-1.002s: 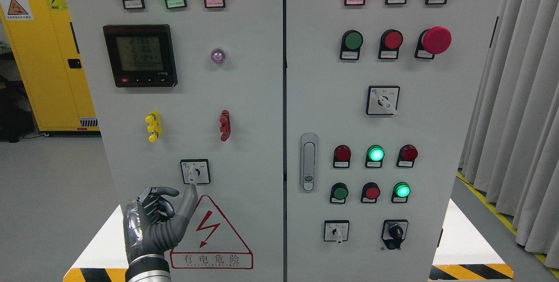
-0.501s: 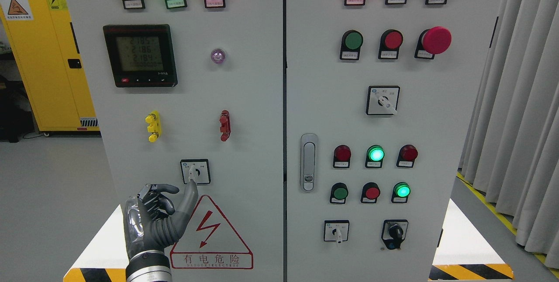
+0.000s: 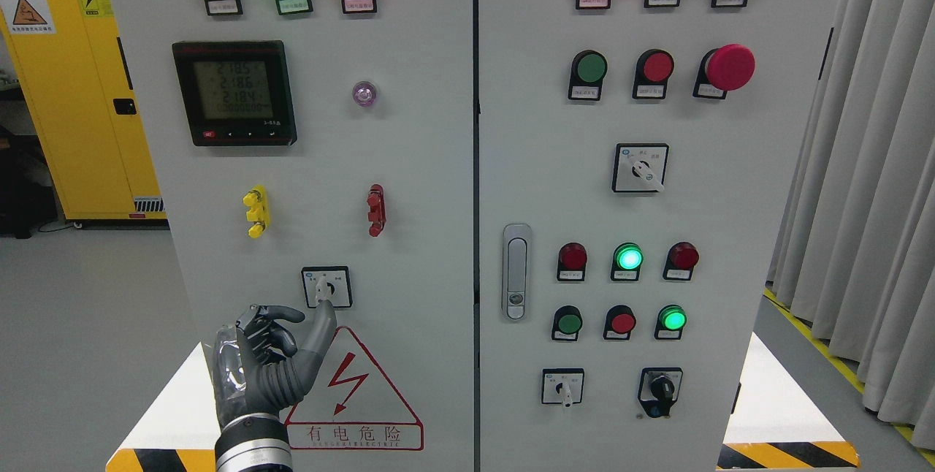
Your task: Turn on light switch 1
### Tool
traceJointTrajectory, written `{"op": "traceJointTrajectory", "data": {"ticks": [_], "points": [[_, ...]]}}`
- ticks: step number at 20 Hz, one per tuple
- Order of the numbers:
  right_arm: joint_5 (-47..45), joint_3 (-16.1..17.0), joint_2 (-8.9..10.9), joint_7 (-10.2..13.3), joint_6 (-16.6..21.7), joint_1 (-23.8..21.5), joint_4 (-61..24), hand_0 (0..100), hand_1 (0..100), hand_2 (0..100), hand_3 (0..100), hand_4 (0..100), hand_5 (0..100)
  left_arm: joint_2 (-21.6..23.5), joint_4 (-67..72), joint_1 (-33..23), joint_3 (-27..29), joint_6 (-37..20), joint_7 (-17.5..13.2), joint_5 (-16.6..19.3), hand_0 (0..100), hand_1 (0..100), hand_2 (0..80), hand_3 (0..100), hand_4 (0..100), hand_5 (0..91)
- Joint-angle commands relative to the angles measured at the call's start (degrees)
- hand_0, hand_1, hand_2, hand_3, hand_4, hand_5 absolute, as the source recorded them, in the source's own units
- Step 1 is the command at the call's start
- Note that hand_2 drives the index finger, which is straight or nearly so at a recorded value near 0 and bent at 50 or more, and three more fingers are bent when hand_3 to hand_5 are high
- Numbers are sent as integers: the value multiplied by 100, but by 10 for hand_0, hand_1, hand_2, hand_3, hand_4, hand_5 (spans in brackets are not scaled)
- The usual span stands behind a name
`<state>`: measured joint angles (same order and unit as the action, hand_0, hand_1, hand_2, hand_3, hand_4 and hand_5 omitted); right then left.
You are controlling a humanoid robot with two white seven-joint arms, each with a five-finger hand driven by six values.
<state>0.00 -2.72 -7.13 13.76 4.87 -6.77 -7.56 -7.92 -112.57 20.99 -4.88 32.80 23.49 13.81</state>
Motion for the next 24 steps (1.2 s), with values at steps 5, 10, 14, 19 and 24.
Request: {"op": "traceJointTrajectory", "data": {"ticks": [5, 10, 14, 19, 24], "points": [[-167, 0, 1, 4, -4, 0, 0, 0, 500, 40, 0, 0, 0, -26, 16, 81, -30, 191, -2, 51, 141, 725, 638, 988, 897, 837], [-167, 0, 1, 4, -4, 0, 0, 0, 500, 40, 0, 0, 0, -52, 24, 151, -39, 244, -2, 77, 152, 727, 640, 989, 898, 836], [-167, 0, 1, 4, -4, -8, 0, 0, 500, 40, 0, 0, 0, -52, 24, 151, -39, 305, -2, 192, 155, 727, 640, 990, 899, 839], [-167, 0, 1, 4, -4, 0, 0, 0, 500, 40, 0, 0, 0, -52, 86, 160, -83, 314, -11, 192, 159, 727, 642, 991, 900, 838], [-167, 0, 1, 4, -4, 0, 0, 0, 500, 40, 0, 0, 0, -52, 139, 160, -83, 314, -11, 201, 166, 726, 643, 992, 901, 842]]}}
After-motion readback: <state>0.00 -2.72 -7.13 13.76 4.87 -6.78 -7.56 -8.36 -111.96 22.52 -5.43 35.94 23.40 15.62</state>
